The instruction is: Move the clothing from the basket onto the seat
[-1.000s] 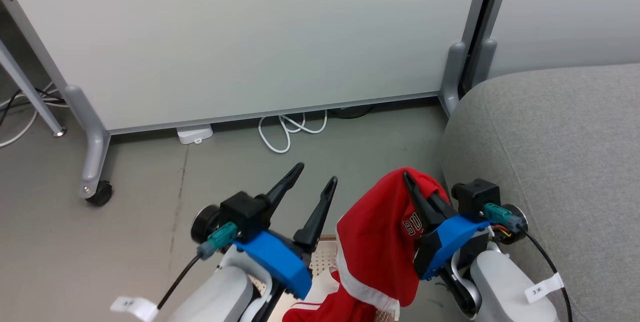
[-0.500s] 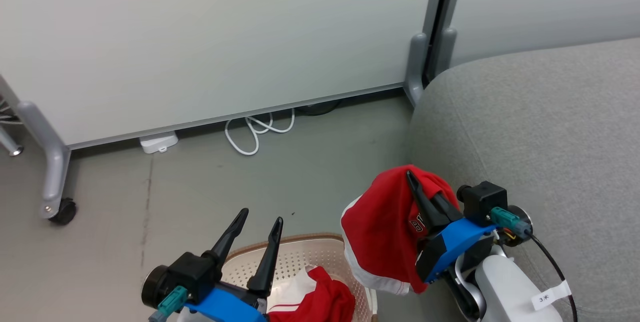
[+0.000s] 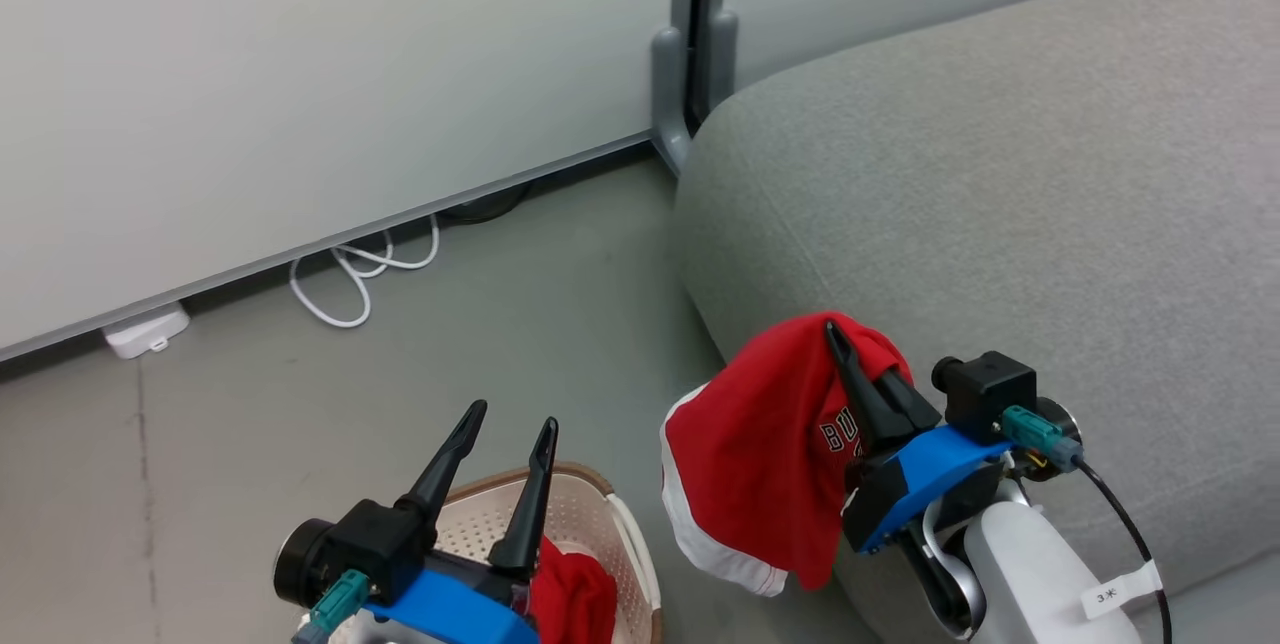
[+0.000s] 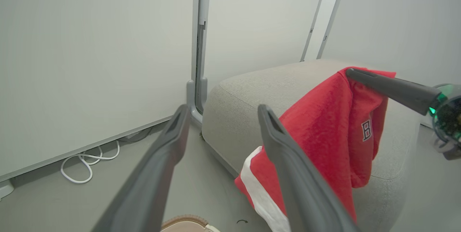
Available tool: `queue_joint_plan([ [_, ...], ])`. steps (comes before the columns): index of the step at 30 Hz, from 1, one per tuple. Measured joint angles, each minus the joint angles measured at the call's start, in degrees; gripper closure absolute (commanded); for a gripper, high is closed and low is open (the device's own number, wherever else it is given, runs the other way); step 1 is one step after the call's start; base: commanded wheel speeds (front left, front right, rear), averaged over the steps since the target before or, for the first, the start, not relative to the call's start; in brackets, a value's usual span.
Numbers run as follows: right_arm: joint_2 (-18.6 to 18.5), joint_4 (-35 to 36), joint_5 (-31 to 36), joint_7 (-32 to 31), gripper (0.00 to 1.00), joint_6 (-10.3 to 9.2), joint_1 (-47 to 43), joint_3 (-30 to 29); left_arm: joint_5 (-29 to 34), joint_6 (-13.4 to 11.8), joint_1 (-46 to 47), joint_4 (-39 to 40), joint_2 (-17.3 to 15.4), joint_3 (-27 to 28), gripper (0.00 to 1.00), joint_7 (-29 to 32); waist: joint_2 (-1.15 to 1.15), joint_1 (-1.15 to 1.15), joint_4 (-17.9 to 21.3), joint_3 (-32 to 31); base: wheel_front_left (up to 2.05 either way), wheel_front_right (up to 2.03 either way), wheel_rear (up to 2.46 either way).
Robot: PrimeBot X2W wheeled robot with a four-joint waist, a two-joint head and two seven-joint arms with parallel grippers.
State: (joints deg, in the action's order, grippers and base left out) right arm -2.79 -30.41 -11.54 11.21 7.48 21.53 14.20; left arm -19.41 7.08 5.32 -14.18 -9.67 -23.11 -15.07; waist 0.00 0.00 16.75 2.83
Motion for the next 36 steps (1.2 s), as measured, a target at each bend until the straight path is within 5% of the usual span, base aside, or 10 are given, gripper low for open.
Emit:
queue_joint_plan([
  [16,-0.1,3.0,-1.0,0.0,1.00,0.00,-2.3,-2.2,1.0,0.3,0.9,0.2,-0.1,0.3,0.00,0.0,0.00,0.00,9.2,2.7,0.00,0.00,0.00],
  [29,0.0,2.8,-1.2,0.1,1.00,0.00,0.5,-5.2,0.8,0.3,1.7,0.6,-0.3,-0.2,0.00,0.0,0.00,0.00,7.7,4.1,0.00,0.00,0.00],
  [36,-0.1,0.5,-0.6,-1.7,1.00,0.00,10.1,-12.9,1.8,0.3,3.5,2.1,-0.9,-1.0,0.00,0.0,0.00,0.00,5.9,7.5,0.00,0.00,0.00],
])
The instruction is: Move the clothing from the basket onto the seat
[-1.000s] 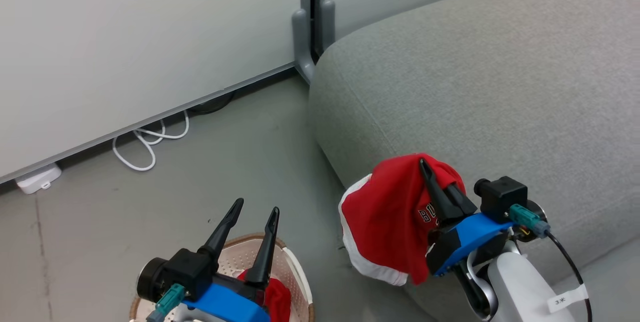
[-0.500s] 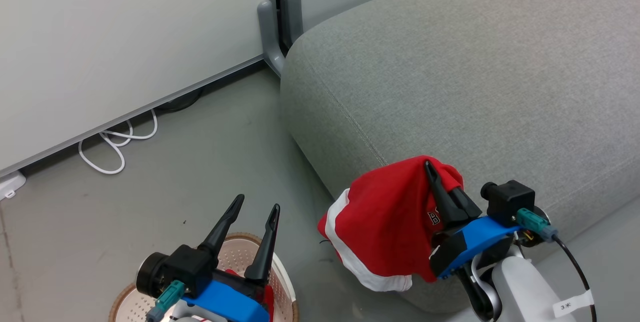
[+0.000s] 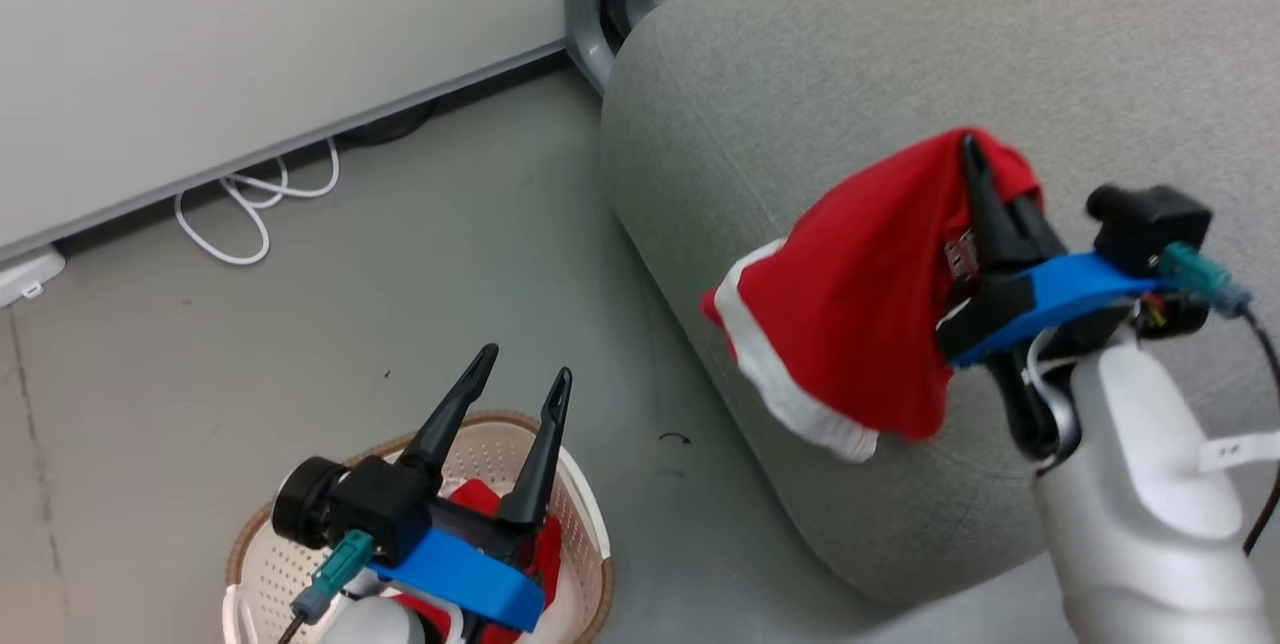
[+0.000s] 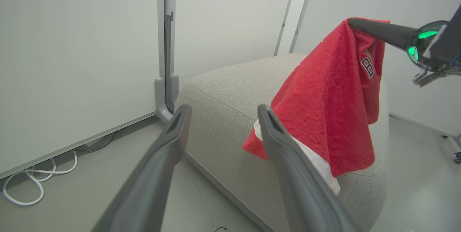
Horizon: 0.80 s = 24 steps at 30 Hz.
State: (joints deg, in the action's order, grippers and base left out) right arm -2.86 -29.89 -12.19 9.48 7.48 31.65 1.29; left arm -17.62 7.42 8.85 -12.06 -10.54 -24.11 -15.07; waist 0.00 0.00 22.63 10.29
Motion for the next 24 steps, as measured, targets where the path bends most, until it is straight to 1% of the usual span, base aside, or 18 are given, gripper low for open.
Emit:
queue_joint_plan([
  [2,-0.2,-0.6,0.2,-0.9,1.00,0.00,4.0,-2.8,0.3,0.0,1.2,0.8,-0.3,-0.5,0.00,0.0,0.00,0.00,-0.7,1.6,0.00,0.00,0.00],
  [4,-1.6,-1.0,0.8,-1.4,1.00,0.00,8.3,-5.5,0.7,0.0,2.6,1.5,-0.9,-0.8,0.00,0.0,0.00,0.00,-1.4,3.6,0.00,0.00,0.00],
  [7,-4.2,-2.4,0.8,-2.1,1.00,0.00,14.0,-9.8,1.1,0.0,4.5,2.7,-1.6,-0.9,0.00,0.0,0.00,0.00,-2.5,6.8,0.00,0.00,0.00],
  [11,-7.5,-4.2,0.9,-2.4,1.00,0.00,20.5,-13.2,1.6,0.0,6.1,4.1,-2.3,-0.7,0.00,0.0,0.00,-0.01,-3.9,11.5,0.00,0.00,0.00],
  [16,-12.5,-5.0,1.7,-2.9,1.00,0.00,28.3,-19.6,2.7,0.0,9.1,6.7,-4.1,-0.9,0.00,0.0,0.00,-0.01,-5.5,17.7,0.00,0.00,0.00],
  [20,-13.9,-6.6,2.3,-2.9,1.00,0.00,31.8,-24.3,3.7,0.0,11.6,8.7,-5.0,-0.5,0.00,0.0,0.00,-0.01,-6.7,22.5,0.00,0.00,0.00],
  [24,-15.0,-9.2,4.3,-2.3,1.00,0.00,32.5,-28.5,4.4,0.0,13.5,10.6,-5.1,0.1,0.00,0.0,0.00,-0.02,-8.1,26.6,0.00,0.00,0.00],
])
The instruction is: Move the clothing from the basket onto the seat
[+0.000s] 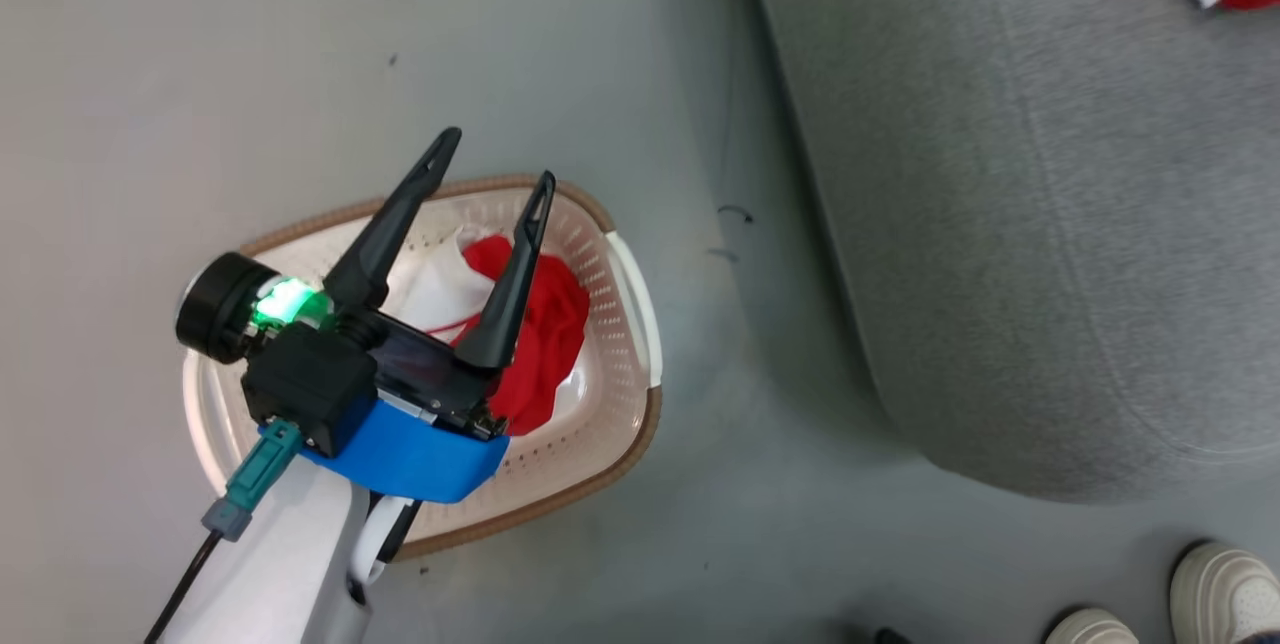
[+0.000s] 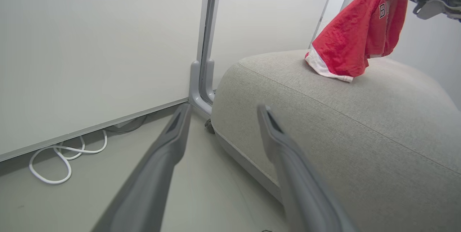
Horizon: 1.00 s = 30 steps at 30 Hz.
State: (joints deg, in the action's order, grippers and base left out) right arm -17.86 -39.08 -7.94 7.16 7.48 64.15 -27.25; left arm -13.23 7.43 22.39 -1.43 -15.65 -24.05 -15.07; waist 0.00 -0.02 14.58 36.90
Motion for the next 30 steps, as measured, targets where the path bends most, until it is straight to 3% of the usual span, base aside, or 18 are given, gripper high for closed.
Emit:
queue_joint_plan([
  [6,2.0,-7.0,2.4,1.8,0.96,0.00,-1.1,-5.9,0.4,0.0,0.2,0.8,0.2,0.8,0.00,0.0,0.00,0.00,-2.2,3.7,0.00,0.00,0.00],
  [7,2.4,-8.1,2.5,2.2,0.58,0.00,-1.3,-6.7,0.5,0.0,0.1,0.8,0.2,0.9,0.00,0.0,0.00,0.00,-2.4,4.0,0.00,0.00,0.00],
  [8,2.6,-9.0,2.8,2.6,0.05,0.01,-1.4,-7.1,0.6,0.0,0.1,0.8,0.2,1.0,0.00,0.0,0.00,0.00,-2.6,4.1,0.00,0.00,0.00],
  [9,2.7,-9.9,3.2,3.0,0.00,0.00,-1.4,-7.4,0.6,0.0,0.0,0.8,0.2,1.1,0.00,0.0,0.00,0.00,-2.8,4.2,0.00,0.00,0.00],
  [23,2.2,-17.2,4.4,6.3,0.00,0.00,-3.6,-6.7,0.1,0.0,-0.9,-0.8,2.3,1.1,0.00,0.0,0.00,0.01,-3.4,-1.4,0.00,0.00,0.00],
  [30,3.6,-16.9,4.9,7.6,0.00,0.00,-11.2,-1.3,-1.9,0.0,-4.1,-3.5,5.2,2.0,0.00,0.0,0.00,0.02,-3.8,-8.9,0.00,0.00,0.00],
])
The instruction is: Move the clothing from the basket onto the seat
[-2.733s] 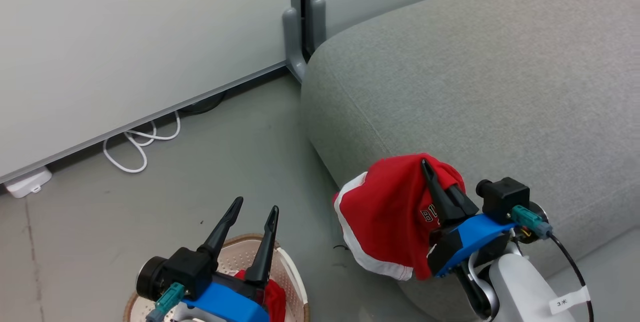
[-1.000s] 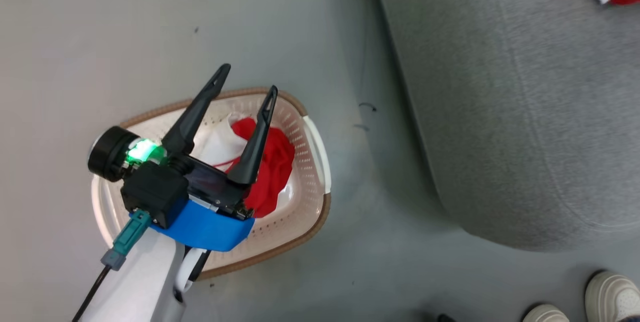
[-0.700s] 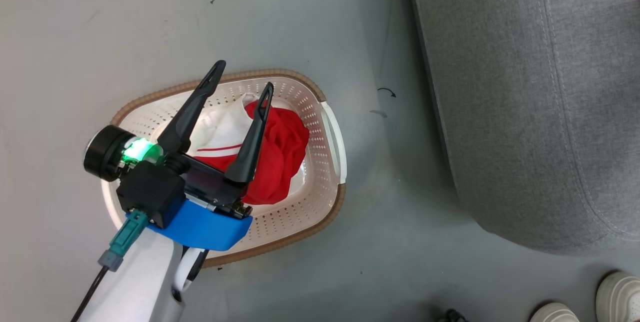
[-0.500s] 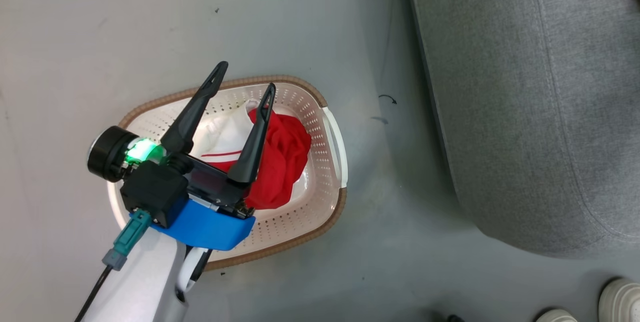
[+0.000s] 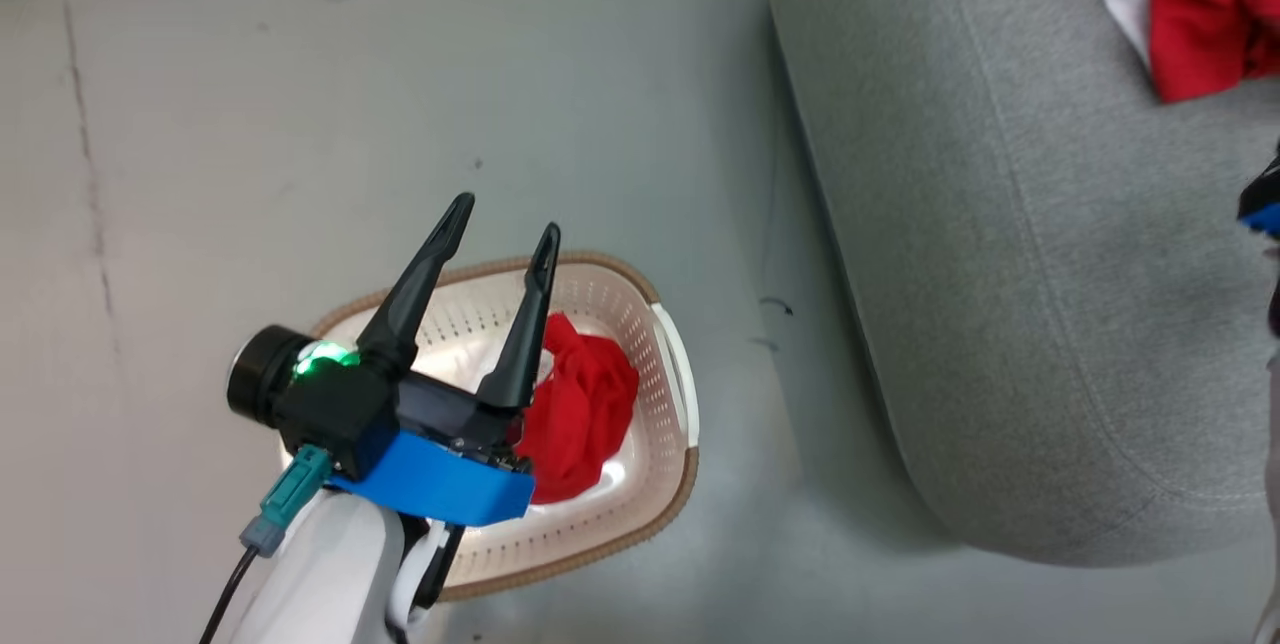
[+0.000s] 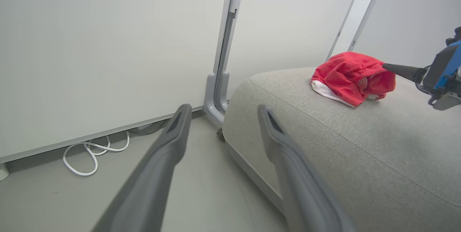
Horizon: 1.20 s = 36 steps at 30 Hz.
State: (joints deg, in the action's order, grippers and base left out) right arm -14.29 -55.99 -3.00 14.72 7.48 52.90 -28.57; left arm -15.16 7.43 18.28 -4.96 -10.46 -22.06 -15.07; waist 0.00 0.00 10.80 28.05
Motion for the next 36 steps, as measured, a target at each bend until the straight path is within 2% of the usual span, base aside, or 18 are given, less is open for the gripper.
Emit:
queue_joint_plan([
  [9,4.2,10.3,3.1,0.3,0.00,0.00,-14.8,10.1,-1.2,0.0,-8.2,-4.0,2.7,5.4,0.00,0.0,0.00,0.02,-0.5,-11.7,0.00,0.00,0.00],
  [18,8.4,22.5,3.7,0.3,0.00,0.01,-30.0,15.0,-1.4,0.0,-13.8,-7.5,4.4,9.8,0.00,0.0,0.00,0.02,-2.2,-20.4,0.00,0.00,0.00],
  [25,10.4,30.6,2.5,-1.8,0.00,0.01,-37.7,18.2,-1.5,0.0,-16.6,-9.6,5.3,12.4,0.00,0.0,-0.01,0.01,-4.6,-24.3,0.00,0.00,0.00],
  [36,11.3,41.9,2.1,-5.3,0.00,0.00,-47.2,20.2,-1.2,0.0,-18.1,-12.4,5.9,15.6,0.00,0.0,-0.01,0.00,-9.5,-26.9,0.00,0.00,0.00],
])
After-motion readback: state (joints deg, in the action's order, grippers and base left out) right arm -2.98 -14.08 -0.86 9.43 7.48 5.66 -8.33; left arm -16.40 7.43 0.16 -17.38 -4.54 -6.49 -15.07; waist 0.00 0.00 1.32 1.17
